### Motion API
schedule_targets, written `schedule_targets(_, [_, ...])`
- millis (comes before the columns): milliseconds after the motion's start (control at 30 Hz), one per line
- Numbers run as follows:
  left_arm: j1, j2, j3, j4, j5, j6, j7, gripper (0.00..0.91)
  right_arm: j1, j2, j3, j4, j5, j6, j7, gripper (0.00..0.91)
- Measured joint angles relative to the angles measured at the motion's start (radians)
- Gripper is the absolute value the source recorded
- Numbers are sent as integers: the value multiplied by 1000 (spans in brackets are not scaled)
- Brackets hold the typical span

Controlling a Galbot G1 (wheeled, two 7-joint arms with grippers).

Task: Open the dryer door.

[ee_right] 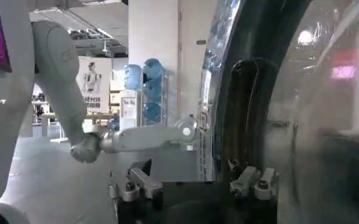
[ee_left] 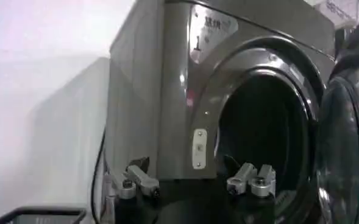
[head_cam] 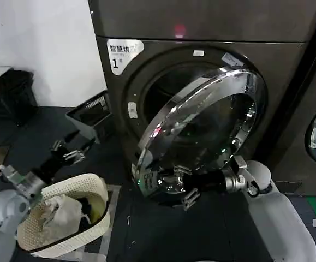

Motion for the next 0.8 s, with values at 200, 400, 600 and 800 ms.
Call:
schedule_targets(200, [-37, 10, 66, 3, -3, 2, 8, 907, -59, -13, 95, 4, 17, 29, 0, 907])
schedule_targets(400, [-62, 19, 121, 10, 0, 3, 25, 907, -111, -7, 202, 2, 13, 43, 1, 907])
schedule_targets(600, [-78, 35, 153, 6, -10, 7, 34, 907, -126, 10, 295, -12, -6, 45, 3, 907])
schedule_targets(800, [-98, 46, 196, 6, -7, 7, 34, 907, -135, 23, 392, -30, -16, 51, 9, 907])
